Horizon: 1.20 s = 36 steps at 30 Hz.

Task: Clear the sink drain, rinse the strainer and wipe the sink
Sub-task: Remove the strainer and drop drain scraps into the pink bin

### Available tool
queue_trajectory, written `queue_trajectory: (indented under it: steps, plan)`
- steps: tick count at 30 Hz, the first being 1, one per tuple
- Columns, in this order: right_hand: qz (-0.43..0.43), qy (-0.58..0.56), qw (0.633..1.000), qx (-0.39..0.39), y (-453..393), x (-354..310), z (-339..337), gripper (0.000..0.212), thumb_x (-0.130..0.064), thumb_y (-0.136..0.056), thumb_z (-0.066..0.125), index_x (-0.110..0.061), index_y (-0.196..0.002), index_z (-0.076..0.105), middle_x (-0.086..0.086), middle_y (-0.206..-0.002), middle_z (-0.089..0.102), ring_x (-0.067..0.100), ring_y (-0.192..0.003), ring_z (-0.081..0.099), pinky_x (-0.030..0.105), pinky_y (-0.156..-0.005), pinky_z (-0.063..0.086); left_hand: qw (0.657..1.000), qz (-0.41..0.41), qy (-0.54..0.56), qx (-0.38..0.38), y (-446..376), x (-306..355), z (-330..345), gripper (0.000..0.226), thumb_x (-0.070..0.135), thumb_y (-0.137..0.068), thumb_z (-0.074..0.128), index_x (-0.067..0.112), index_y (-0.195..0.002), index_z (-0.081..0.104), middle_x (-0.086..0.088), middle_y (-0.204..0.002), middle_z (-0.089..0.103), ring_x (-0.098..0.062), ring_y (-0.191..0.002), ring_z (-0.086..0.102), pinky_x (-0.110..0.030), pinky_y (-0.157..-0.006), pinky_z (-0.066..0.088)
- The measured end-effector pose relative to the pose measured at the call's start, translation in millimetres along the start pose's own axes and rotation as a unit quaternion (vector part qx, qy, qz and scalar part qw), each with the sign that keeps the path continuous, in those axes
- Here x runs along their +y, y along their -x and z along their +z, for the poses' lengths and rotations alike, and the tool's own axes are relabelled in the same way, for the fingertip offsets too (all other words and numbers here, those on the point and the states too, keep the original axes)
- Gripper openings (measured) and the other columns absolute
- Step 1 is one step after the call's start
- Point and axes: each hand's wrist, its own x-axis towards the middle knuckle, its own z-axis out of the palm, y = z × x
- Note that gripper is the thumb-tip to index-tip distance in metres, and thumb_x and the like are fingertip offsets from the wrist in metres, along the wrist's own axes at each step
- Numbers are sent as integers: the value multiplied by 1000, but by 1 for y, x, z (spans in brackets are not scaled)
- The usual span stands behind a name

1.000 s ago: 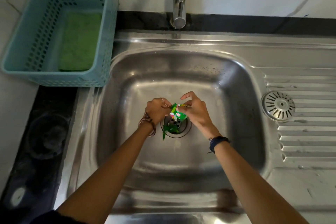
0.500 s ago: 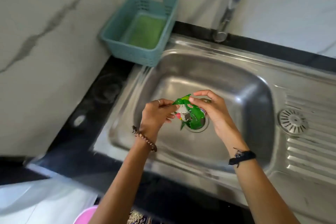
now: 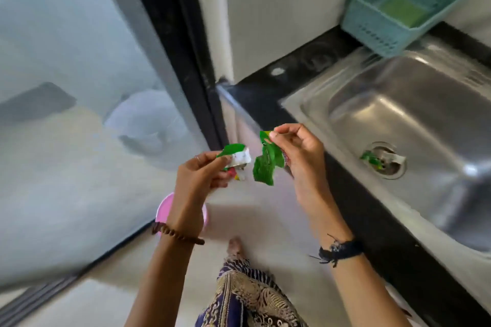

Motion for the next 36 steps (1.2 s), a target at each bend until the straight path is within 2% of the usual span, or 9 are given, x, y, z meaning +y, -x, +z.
queue_trajectory:
  steps: [5, 9, 17, 20, 23, 25, 27, 31, 36]
  plan:
    - [38, 91, 994, -52, 9, 74, 75, 17, -9, -81, 66, -22, -72, 60, -15, -56, 63, -6, -48, 51, 10, -46, 38, 991, -18, 32, 126, -5, -42, -90, 8, -1, -82, 59, 5, -83, 65, 2, -52, 67, -3, -43, 58, -11, -42, 45]
    - [80, 142, 985, -52, 8, 169, 120, 12, -13, -81, 67, -22, -77, 61, -8, -70, 66, -7, -54, 57, 11, -50, 43, 977, -57, 34, 204, -43, -107, -154, 8, 0, -81, 62, 1, -89, 63, -13, -68, 63, -5, -42, 58, -13, -44, 49]
    - [110, 271, 955, -40, -13, 406, 166, 10, -16, -81, 65, -20, -83, 57, -3, -76, 62, 14, -69, 60, 19, -57, 49, 953, -122, -40, 276, -147, -308, -249, 10, -4, -80, 59, 0, -88, 54, -13, -67, 59, -4, -38, 56, -17, -42, 50]
    - [122, 343, 928, -83, -22, 485, 172, 8, -18, -82, 65, -21, -84, 58, -1, -85, 64, 21, -79, 62, 32, -67, 53, 945, -148, -108, 272, -177, -381, -275, 14, -3, -78, 60, 7, -75, 51, -19, -78, 64, -21, -50, 58, -31, -55, 54]
    - [115, 387, 908, -110, -33, 544, 175, 5, -16, -84, 62, -16, -90, 62, -2, -91, 64, 19, -78, 60, 17, -57, 46, 936, -176, -132, 277, -206, -433, -297, 24, -3, -78, 60, 12, -66, 46, -26, -84, 65, -28, -56, 59, -44, -72, 56]
    - [112, 411, 897, -118, -42, 573, 177, 9, -15, -85, 60, -14, -93, 64, 0, -95, 66, 18, -77, 57, 8, -48, 37, 938, -180, -126, 268, -223, -461, -306, 22, -4, -79, 59, 10, -68, 47, -24, -81, 64, -20, -47, 59, -38, -63, 57]
    - [118, 445, 875, -152, -50, 594, 179, 11, -16, -87, 58, -9, -91, 66, 6, -95, 69, 22, -82, 60, 20, -62, 42, 947, -183, -127, 231, -238, -479, -310, 7, -2, -82, 59, 2, -81, 54, -22, -84, 62, -10, -41, 57, -26, -49, 52]
    - [97, 517, 821, -223, -58, 611, 181, 26, -11, -92, 47, -2, -75, 64, 14, -85, 66, 29, -76, 57, 32, -62, 40, 957, -210, -157, 123, -258, -494, -312, 40, 4, -88, 55, -2, -127, 45, -18, -106, 57, -16, -56, 53, -19, -43, 46]
    - [58, 560, 803, -194, -58, 587, 183, 25, -7, -90, 43, -5, -89, 68, 12, -91, 69, 27, -76, 57, 33, -67, 49, 954, -173, -213, 118, -251, -473, -311, 22, 0, -89, 50, -5, -108, 59, -13, -88, 58, -28, -63, 56, -16, -40, 46]
